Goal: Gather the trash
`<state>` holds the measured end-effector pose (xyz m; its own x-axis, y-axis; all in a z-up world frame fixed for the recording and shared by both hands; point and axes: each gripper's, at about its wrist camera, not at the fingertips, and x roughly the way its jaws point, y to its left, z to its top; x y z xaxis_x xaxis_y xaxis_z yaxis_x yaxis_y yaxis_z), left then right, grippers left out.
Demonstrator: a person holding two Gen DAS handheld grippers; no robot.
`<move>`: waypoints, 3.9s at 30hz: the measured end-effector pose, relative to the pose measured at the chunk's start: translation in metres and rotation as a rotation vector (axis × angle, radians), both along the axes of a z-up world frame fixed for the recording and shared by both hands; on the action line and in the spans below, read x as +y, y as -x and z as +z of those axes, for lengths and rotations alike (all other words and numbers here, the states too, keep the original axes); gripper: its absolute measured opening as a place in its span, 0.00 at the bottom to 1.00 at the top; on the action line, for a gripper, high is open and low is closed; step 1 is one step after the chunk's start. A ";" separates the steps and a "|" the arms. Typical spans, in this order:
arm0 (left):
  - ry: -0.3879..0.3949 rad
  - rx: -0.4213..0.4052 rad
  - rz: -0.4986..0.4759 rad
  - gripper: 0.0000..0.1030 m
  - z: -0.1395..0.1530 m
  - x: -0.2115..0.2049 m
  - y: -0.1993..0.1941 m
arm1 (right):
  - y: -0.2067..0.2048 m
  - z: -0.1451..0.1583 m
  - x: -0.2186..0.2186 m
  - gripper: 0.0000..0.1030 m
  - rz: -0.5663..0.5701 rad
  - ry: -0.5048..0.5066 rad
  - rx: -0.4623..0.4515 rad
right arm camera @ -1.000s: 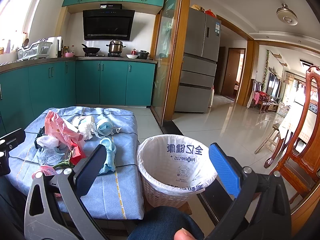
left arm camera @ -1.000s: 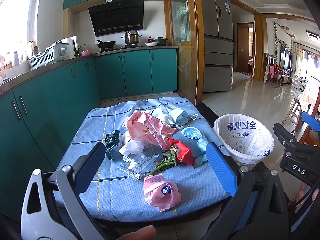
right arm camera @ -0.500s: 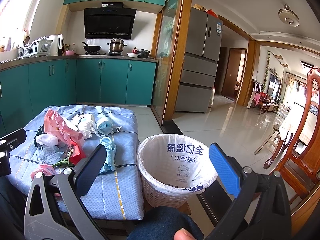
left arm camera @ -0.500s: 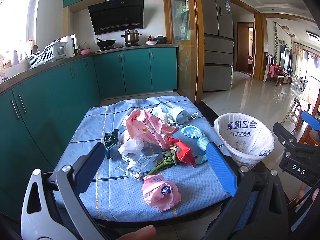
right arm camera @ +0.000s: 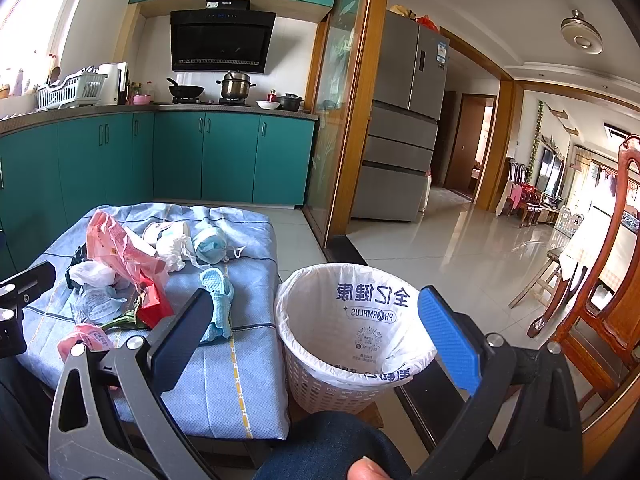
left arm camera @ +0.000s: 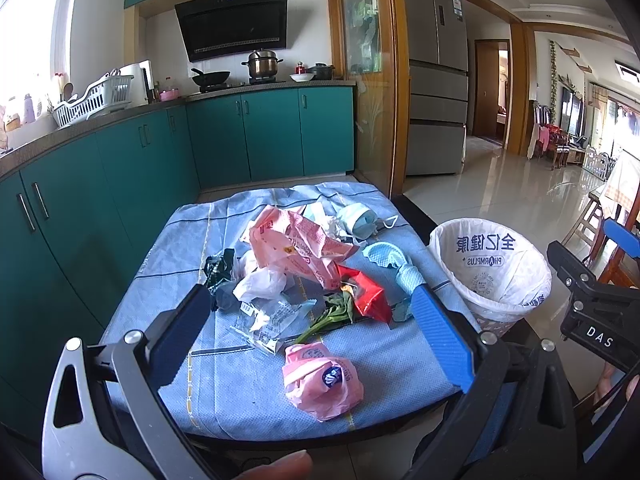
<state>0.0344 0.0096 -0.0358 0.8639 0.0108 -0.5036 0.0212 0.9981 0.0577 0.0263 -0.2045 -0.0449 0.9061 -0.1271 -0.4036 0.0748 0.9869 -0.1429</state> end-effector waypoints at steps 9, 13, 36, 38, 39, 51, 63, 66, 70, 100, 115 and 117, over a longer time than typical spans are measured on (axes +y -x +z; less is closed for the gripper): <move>-0.003 0.021 0.033 0.97 -0.009 0.013 -0.008 | -0.015 -0.014 0.003 0.97 0.003 0.031 0.094; -0.009 0.068 0.132 0.97 -0.029 0.045 -0.022 | -0.020 -0.032 0.008 0.97 0.119 -0.013 0.162; 0.051 0.155 0.297 0.90 -0.054 0.125 -0.028 | -0.061 -0.109 0.163 0.57 0.768 -0.145 0.462; 0.060 0.147 0.255 0.89 -0.051 0.120 -0.040 | -0.063 -0.098 0.149 0.56 0.731 -0.138 0.425; 0.065 0.138 0.227 0.89 -0.048 0.116 -0.047 | -0.065 -0.089 0.137 0.56 0.711 -0.155 0.403; 0.053 0.226 -0.071 0.96 -0.050 0.025 -0.165 | -0.132 -0.031 0.029 0.56 0.373 -0.160 0.183; 0.023 0.236 -0.085 0.42 -0.085 0.019 -0.198 | -0.195 -0.084 0.044 0.57 0.370 -0.166 0.232; 0.077 0.211 -0.086 0.36 -0.083 0.031 -0.198 | -0.196 -0.089 0.043 0.57 0.373 -0.184 0.244; 0.097 0.190 -0.068 0.35 -0.078 0.042 -0.197 | -0.189 -0.086 0.039 0.57 0.373 -0.192 0.232; 0.120 0.368 0.044 0.82 -0.097 0.139 -0.193 | -0.172 -0.079 0.027 0.57 0.369 -0.210 0.220; 0.141 0.135 0.122 0.44 -0.057 0.150 -0.171 | -0.163 -0.069 0.012 0.57 0.337 -0.225 0.131; 0.140 0.080 0.107 0.44 -0.045 0.142 -0.165 | -0.154 -0.060 0.004 0.57 0.298 -0.192 0.071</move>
